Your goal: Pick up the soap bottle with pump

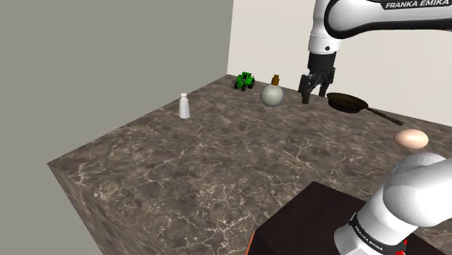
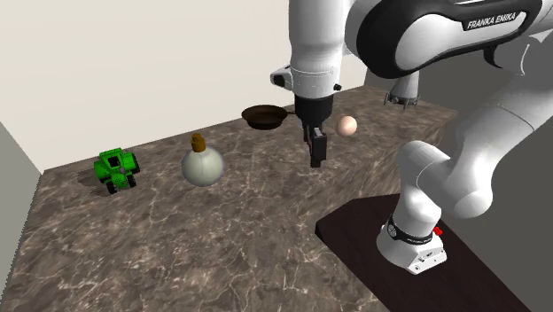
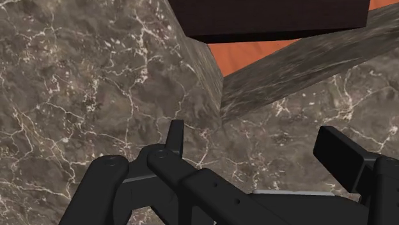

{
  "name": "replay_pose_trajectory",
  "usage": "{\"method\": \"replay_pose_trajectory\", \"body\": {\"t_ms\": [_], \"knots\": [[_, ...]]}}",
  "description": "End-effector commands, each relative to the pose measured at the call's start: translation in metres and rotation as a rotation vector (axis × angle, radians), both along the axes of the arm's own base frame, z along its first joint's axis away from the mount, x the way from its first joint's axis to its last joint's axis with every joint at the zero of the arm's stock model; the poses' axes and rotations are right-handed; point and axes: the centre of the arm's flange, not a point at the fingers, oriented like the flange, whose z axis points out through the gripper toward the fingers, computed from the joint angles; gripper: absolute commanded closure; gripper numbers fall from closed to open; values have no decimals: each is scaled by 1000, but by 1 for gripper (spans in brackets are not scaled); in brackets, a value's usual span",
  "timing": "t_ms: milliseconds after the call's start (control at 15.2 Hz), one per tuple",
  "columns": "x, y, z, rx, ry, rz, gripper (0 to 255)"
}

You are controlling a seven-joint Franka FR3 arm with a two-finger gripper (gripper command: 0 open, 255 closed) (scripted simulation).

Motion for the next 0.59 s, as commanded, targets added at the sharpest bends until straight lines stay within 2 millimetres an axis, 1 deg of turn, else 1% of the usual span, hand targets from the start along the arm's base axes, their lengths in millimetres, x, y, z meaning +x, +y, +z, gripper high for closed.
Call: {"method": "replay_pose_trajectory", "body": {"t_ms": [0,528], "knots": [[25,-13,0,-2,-3,-3,0],[117,-63,-2,-6,-14,-18,0]]}}
